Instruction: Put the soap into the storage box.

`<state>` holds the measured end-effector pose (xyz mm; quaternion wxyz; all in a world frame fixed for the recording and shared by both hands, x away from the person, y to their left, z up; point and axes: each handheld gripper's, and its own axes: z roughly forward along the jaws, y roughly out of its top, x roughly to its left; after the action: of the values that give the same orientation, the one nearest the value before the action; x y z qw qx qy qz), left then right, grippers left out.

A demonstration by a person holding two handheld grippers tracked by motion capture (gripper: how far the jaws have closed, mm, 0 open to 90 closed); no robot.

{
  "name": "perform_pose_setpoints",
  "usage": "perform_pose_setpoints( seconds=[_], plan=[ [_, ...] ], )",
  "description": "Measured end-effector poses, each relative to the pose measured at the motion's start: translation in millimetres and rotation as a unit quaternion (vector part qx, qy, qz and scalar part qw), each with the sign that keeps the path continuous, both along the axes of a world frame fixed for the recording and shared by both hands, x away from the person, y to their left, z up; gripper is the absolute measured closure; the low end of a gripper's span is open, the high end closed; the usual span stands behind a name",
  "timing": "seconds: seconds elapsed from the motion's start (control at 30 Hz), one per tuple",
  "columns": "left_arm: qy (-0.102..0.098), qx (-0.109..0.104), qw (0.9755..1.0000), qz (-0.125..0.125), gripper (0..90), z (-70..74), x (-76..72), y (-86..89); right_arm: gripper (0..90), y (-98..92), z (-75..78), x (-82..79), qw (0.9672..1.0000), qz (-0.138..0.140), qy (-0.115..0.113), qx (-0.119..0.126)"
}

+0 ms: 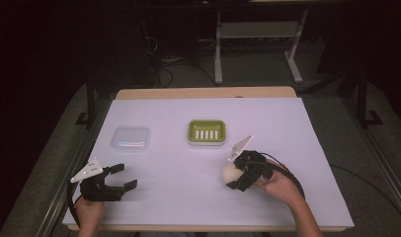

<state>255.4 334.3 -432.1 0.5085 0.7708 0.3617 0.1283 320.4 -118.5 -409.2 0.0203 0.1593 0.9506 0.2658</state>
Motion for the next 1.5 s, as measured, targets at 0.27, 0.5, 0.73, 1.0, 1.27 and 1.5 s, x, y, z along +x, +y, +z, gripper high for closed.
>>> perform_pose_setpoints(
  seconds=[0.27,0.5,0.73,1.0,1.27,1.5],
  plan=[
    [0.0,-0.001,1.0,0.002,13.2,-0.1,-0.4,0.4,23.8,-1.0,6.2,12.1,0.9999,0.006,0.005,0.015],
    [-0.002,-0.003,1.0,0.002,13.1,-0.2,0.2,1.1,23.8,1.0,14.6,20.5,0.9999,0.01,-0.002,0.013],
    [-0.002,-0.002,1.0,0.002,13.2,0.2,0.1,1.1,23.8,4.6,21.8,31.8,0.9997,0.017,0.002,0.019],
    [-0.002,-0.002,1.0,0.004,13.1,0.6,0.1,2.4,23.8,15.2,26.8,44.2,0.999,0.037,0.002,0.024],
    [-0.003,-0.005,1.0,0.004,13.2,0.5,0.2,3.8,23.8,26.8,33.1,54.9,0.9986,0.049,0.0,0.02],
    [-0.002,-0.008,0.9999,0.007,13.1,0.5,0.1,4.5,23.8,32.1,35.9,63.8,0.9985,0.051,0.0,0.017]
  ],
)
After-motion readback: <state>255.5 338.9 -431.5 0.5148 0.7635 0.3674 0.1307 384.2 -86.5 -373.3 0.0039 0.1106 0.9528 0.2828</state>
